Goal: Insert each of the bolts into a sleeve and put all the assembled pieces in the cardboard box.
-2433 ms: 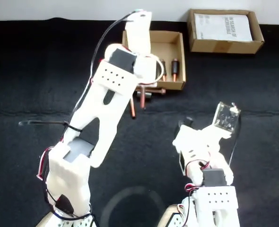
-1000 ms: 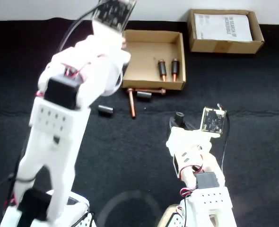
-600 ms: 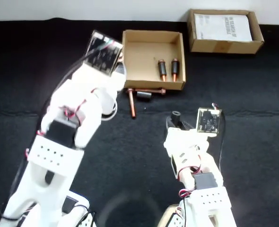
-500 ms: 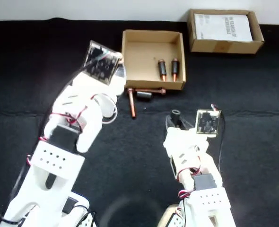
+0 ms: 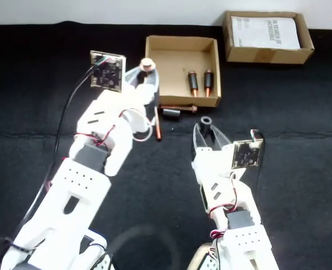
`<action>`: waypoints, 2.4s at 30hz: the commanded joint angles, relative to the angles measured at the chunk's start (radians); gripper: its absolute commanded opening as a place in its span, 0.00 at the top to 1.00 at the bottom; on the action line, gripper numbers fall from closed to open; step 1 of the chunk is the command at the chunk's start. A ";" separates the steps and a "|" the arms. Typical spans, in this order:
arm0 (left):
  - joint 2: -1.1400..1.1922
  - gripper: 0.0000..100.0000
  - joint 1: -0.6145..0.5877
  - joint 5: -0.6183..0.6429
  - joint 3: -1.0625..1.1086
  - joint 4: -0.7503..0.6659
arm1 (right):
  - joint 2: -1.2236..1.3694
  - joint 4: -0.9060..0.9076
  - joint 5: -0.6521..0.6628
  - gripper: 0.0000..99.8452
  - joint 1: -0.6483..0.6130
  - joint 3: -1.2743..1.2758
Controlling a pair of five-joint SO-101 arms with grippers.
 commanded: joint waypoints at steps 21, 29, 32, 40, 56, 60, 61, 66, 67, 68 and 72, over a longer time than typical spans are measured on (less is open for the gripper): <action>0.140 0.99 0.226 0.091 -0.236 -0.020 | -0.010 -0.051 0.011 0.99 -0.081 0.125; 0.133 0.99 0.226 0.097 -0.236 0.118 | -0.010 -0.051 0.011 0.99 -0.081 0.125; 0.133 0.99 0.226 0.097 -0.234 0.118 | -0.010 -0.051 0.011 0.99 -0.081 0.125; 0.131 0.99 0.248 0.094 -0.214 0.153 | -0.010 -0.050 0.011 0.99 -0.079 0.122; 0.131 0.99 0.346 0.092 -0.222 0.451 | -0.010 -0.050 0.072 0.99 -0.074 0.125; 0.125 0.88 0.341 0.092 -0.223 0.486 | -0.010 -0.048 0.072 0.99 -0.074 0.125; 0.111 0.84 0.340 0.092 -0.229 0.520 | -0.010 -0.033 0.072 0.99 -0.074 0.124; 0.039 0.77 0.348 0.092 -0.289 0.736 | -0.010 0.016 0.069 0.99 -0.074 0.116; 0.025 0.77 0.346 0.092 -0.300 0.773 | -0.010 0.016 0.069 0.99 -0.074 0.116; 0.016 0.78 0.341 0.091 -0.311 0.806 | -0.010 0.016 0.069 0.99 -0.074 0.116; -0.036 0.78 0.309 0.091 -0.340 0.921 | -0.010 0.018 0.069 0.99 -0.074 0.116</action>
